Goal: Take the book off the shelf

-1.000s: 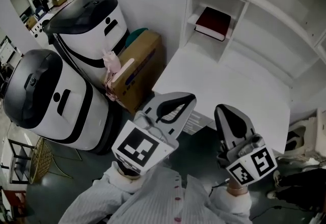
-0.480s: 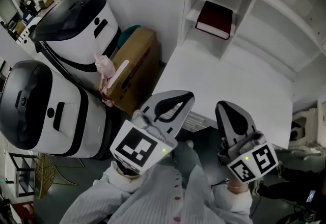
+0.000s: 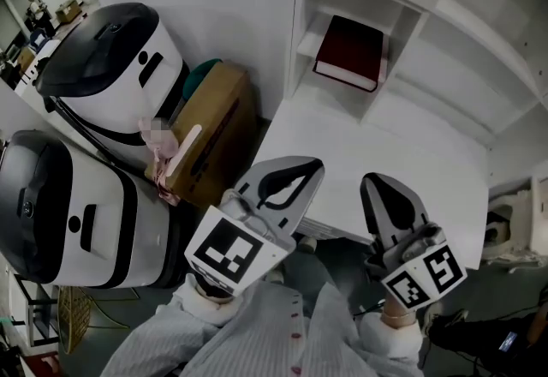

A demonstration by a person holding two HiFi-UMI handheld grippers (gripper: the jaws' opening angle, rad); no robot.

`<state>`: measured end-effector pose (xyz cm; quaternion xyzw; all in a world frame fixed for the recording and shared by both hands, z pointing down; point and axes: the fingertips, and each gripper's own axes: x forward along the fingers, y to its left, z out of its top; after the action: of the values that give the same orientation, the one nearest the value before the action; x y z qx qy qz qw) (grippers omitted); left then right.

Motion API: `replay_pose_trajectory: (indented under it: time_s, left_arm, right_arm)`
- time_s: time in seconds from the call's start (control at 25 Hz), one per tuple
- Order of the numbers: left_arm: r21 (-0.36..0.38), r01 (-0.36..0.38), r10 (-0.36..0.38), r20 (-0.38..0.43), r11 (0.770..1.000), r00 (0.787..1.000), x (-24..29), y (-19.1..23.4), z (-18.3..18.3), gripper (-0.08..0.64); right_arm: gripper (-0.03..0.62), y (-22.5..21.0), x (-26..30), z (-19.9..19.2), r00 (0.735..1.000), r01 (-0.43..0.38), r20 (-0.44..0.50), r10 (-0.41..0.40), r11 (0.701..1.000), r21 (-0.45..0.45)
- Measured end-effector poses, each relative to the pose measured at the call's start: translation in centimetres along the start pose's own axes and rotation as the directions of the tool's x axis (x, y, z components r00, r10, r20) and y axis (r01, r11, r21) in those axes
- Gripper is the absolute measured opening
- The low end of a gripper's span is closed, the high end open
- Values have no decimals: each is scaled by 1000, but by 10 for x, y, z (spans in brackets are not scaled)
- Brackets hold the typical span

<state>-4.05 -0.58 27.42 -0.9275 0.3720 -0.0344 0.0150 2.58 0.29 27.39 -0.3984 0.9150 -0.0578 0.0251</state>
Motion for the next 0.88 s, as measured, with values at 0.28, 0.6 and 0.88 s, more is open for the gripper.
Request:
replay_pose_trajectory:
  time_s: [0.28, 0.6, 0.88]
  left_arm:
    - [18, -19, 19, -9, 1000, 1000, 57, 33, 11, 11]
    - [69, -72, 73, -21, 995, 997, 104, 57, 24, 11]
    - [111, -100, 107, -61, 989, 992, 127, 68, 19, 11]
  right_arm:
    - [14, -55, 34, 20, 1000, -8, -2, 8, 1000, -16]
    - [14, -107, 59, 40, 999, -33, -5, 33, 997, -66]
    - [15, -131, 72, 37, 999, -45, -32, 42, 993, -109]
